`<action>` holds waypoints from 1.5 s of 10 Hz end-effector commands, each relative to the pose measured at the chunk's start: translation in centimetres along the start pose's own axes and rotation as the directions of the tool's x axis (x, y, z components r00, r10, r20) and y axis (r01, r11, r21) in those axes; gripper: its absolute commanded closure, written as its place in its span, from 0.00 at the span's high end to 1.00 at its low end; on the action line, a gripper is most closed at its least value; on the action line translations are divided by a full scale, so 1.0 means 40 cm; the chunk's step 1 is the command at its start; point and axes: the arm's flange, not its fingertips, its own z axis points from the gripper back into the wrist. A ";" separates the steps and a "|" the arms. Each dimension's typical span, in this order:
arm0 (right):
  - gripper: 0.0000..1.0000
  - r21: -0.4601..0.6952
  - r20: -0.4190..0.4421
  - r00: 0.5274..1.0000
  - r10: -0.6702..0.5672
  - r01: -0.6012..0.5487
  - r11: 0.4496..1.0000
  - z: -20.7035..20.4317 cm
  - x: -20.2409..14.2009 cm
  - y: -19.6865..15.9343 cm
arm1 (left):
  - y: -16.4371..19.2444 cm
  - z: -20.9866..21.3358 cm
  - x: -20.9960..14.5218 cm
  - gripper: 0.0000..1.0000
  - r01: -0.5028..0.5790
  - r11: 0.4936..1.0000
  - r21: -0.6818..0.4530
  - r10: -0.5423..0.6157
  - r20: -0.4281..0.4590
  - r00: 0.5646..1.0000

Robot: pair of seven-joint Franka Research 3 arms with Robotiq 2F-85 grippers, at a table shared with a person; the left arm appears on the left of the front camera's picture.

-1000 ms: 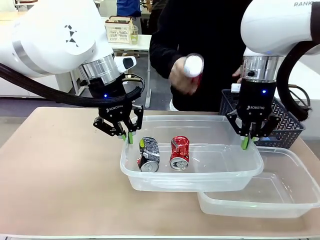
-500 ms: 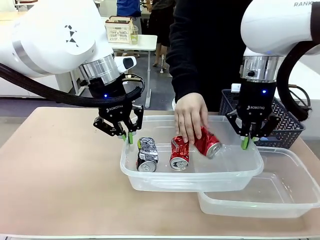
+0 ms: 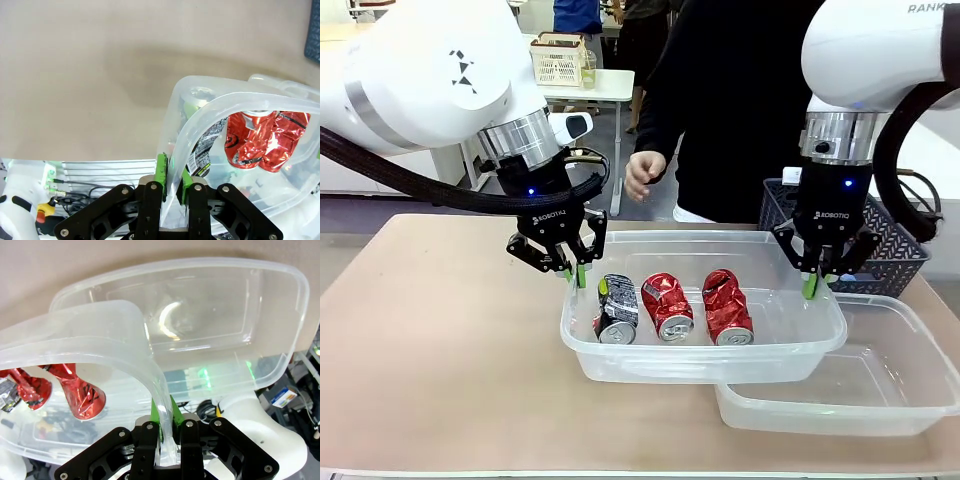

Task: Sort the waste into each basket.
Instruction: Offer the picked Organizing box to the human.

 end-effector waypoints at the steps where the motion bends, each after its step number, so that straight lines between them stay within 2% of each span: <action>1: 0.06 -0.008 0.001 1.000 0.000 0.000 1.000 0.012 -0.001 -0.005 | 0.003 0.011 -0.010 0.09 -0.013 1.000 -0.006 0.013 -0.001 1.000; 8: 0.06 0.000 0.000 1.000 0.000 0.000 1.000 0.000 0.000 0.000 | 0.000 0.000 0.000 0.09 0.000 1.000 0.000 0.000 0.000 1.000; 9: 0.06 -0.041 -0.007 0.999 0.035 -0.035 0.999 0.045 0.048 0.045 | -0.016 0.038 0.035 0.09 0.044 0.999 0.004 -0.044 0.010 0.999; 10: 0.06 -0.034 0.000 0.992 0.124 -0.124 0.992 0.105 0.104 0.089 | -0.031 0.086 0.093 0.09 0.043 0.999 0.006 -0.043 0.024 0.999; 12: 0.06 -0.058 -0.040 0.979 0.201 -0.203 0.977 0.200 0.239 0.165 | -0.018 0.156 0.229 0.09 -0.029 0.999 -0.046 0.029 0.012 0.999; 14: 0.06 -0.052 -0.080 0.977 0.199 -0.204 0.978 0.219 0.367 0.224 | 0.011 0.134 0.343 0.09 -0.065 0.996 -0.063 0.064 -0.020 0.998; 15: 0.06 -0.044 -0.084 0.967 0.239 -0.243 0.969 0.209 0.399 0.248 | 0.016 0.100 0.381 0.09 -0.098 0.994 -0.052 0.094 -0.075 0.993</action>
